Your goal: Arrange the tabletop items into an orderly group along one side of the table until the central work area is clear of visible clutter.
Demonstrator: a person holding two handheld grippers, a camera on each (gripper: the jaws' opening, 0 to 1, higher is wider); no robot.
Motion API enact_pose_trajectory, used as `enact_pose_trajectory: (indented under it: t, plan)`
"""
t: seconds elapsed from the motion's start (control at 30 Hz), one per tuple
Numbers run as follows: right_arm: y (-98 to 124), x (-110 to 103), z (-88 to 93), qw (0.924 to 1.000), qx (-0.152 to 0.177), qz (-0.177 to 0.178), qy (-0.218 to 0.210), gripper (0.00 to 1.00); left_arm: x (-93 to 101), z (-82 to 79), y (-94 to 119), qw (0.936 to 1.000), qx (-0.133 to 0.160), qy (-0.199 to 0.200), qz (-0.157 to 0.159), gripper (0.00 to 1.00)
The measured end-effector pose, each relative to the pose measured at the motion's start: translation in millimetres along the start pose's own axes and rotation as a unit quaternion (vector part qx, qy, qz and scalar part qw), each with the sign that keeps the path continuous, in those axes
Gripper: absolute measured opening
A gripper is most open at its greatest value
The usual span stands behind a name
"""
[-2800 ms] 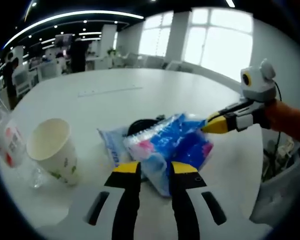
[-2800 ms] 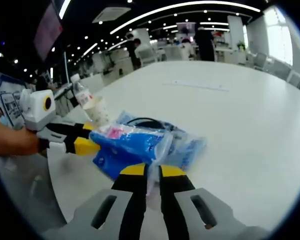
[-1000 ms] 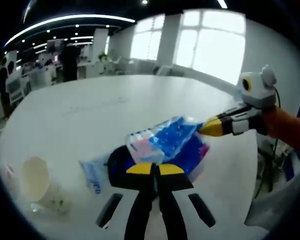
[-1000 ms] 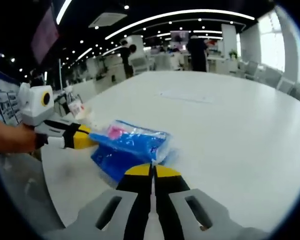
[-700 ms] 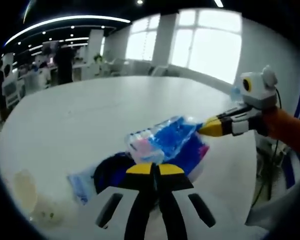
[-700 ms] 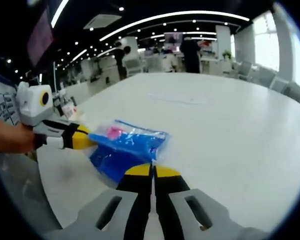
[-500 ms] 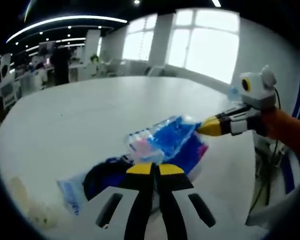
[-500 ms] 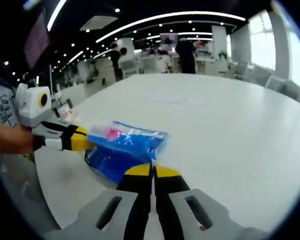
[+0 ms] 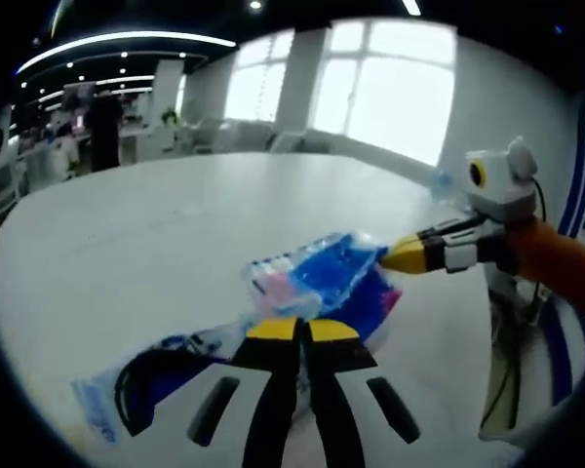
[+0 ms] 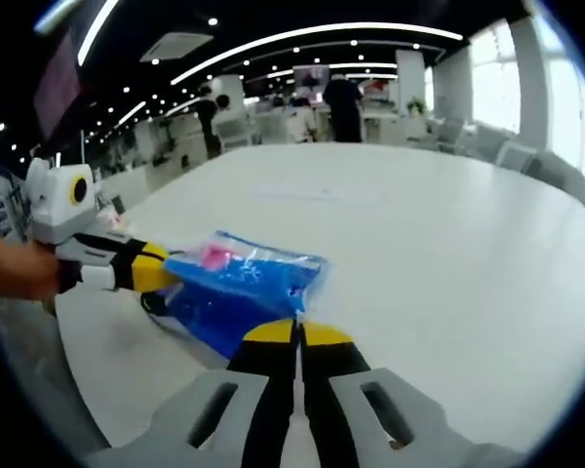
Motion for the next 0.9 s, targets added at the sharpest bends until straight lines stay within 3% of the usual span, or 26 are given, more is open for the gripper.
enact_pose_trajectory:
  t: [0.33,0.9]
  plan:
    - [9.8,31.4,-2.3,0.9996,0.001,0.029,-0.002,0.01,21.6,-6.6,-27.3,0.9998,-0.010,-0.003,0.019,0.00]
    - [-6.0,62.1,9.3,0.9986,-0.029,0.045,-0.002,0.01,31.6,12.6,-59.2,0.9984,-0.049,0.015,0.026,0.00]
Point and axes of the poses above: the point that each gripper's makers call its tool centre point, and the gripper's own axes: y roughly backward along the fingers, x roughly to its right, z roughly out of its underside, the point moved 1 cm from there along y, roughly backward along the fingers, and after that the axes turned 15 degrees about -y, right-handed, at the moved point
